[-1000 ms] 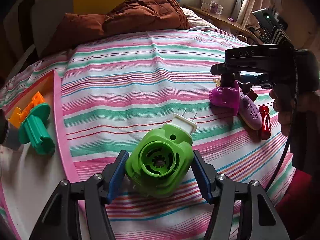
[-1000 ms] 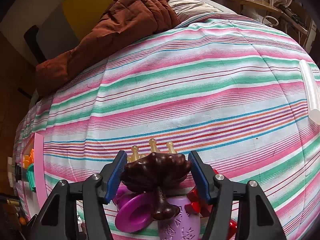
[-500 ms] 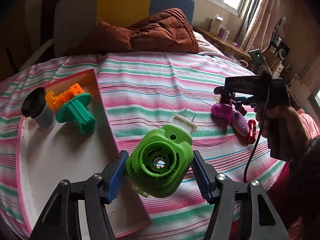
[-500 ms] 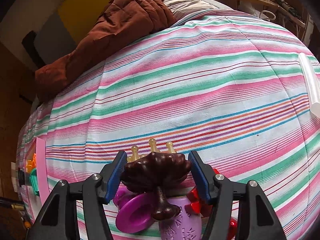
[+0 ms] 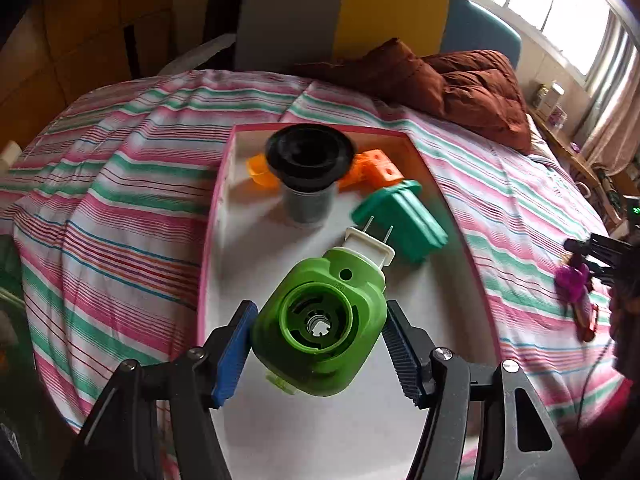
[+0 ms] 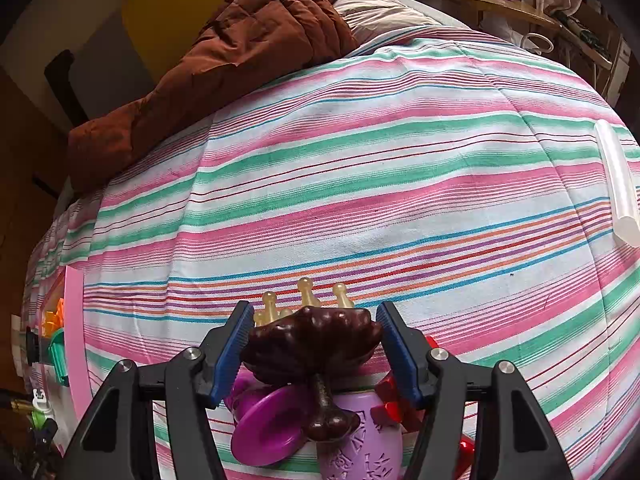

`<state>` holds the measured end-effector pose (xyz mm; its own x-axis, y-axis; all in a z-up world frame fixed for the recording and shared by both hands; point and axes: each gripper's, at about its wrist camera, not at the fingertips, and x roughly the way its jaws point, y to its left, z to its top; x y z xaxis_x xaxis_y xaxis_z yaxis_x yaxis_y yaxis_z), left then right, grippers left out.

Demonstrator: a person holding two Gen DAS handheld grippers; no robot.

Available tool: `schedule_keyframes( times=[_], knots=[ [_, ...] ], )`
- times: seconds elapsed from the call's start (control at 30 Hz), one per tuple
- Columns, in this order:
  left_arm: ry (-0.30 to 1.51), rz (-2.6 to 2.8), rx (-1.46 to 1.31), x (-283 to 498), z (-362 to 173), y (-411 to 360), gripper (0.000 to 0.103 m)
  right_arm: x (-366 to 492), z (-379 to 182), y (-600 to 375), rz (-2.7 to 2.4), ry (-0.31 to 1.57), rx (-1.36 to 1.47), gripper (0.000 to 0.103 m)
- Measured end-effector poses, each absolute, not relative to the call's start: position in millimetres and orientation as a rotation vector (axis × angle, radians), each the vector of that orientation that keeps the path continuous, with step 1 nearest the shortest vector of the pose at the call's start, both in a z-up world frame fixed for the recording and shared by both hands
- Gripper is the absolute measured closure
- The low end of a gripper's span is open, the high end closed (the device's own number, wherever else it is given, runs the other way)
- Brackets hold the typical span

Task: Organize rigid objects
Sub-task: 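Carry the lime-green piece into the white tray and open the left gripper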

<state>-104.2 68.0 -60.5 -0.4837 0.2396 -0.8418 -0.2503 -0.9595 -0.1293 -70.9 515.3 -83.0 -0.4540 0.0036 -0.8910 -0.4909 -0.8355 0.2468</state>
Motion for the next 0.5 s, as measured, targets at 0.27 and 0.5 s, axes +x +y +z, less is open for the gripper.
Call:
schedule_keyframes(
  times=[0.27, 0.5],
  knots=[
    [0.077, 2.559, -1.446, -133, -74, 64, 0.039, -70, -83, 515, 2.349, 0.685, -1.437, 0.039],
    [0.141, 2.584, -1.413, -146, -77, 71, 0.039, -71, -83, 514, 2.350, 0.667, -1.439, 0.039]
  ],
)
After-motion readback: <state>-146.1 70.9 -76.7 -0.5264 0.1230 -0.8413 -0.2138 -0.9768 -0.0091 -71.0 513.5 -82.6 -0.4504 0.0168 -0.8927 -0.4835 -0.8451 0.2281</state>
